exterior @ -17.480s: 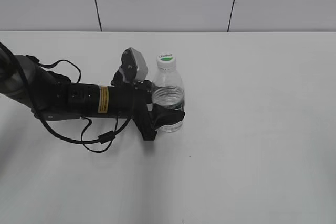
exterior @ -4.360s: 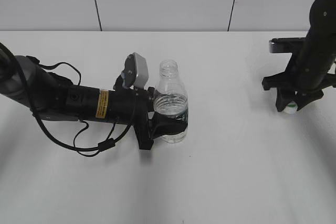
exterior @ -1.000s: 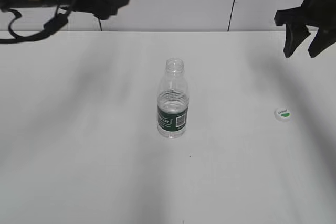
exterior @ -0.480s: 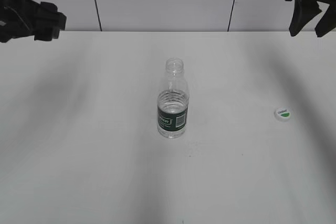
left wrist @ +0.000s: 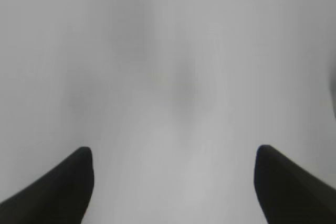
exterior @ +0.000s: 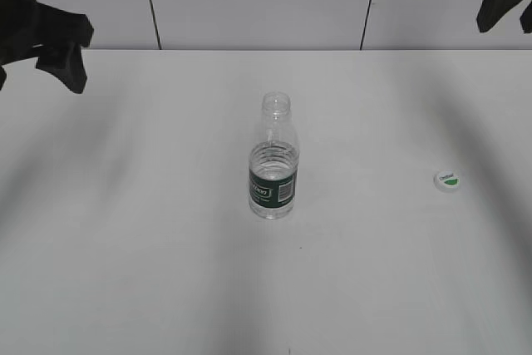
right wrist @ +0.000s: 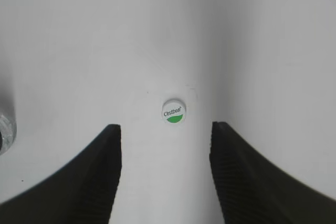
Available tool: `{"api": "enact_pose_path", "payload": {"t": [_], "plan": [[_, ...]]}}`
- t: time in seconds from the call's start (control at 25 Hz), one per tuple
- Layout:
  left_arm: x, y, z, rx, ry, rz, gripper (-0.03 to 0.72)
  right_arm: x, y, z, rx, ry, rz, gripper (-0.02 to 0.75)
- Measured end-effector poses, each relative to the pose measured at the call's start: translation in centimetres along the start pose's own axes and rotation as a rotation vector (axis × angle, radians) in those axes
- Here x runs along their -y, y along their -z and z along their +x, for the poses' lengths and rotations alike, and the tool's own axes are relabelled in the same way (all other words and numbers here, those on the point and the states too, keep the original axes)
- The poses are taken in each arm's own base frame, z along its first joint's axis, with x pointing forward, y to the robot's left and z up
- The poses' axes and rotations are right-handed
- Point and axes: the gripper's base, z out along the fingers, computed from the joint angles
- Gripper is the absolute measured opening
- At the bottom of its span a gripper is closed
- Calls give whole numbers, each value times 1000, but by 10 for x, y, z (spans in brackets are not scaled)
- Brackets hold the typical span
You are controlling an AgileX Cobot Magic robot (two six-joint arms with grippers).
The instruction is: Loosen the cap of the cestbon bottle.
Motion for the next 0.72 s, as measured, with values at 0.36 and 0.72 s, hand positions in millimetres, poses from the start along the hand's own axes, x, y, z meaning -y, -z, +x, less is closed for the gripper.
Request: {"api": "enact_pose_path", "payload": {"t": [0.36,0.72], "plan": [[-43,-17,-2,-257,46,11,552,-3,38,45,21,-2,-3,417],[-51,23,16,-167,45,19,552,-6,86,131,86,0,-4,417]]}}
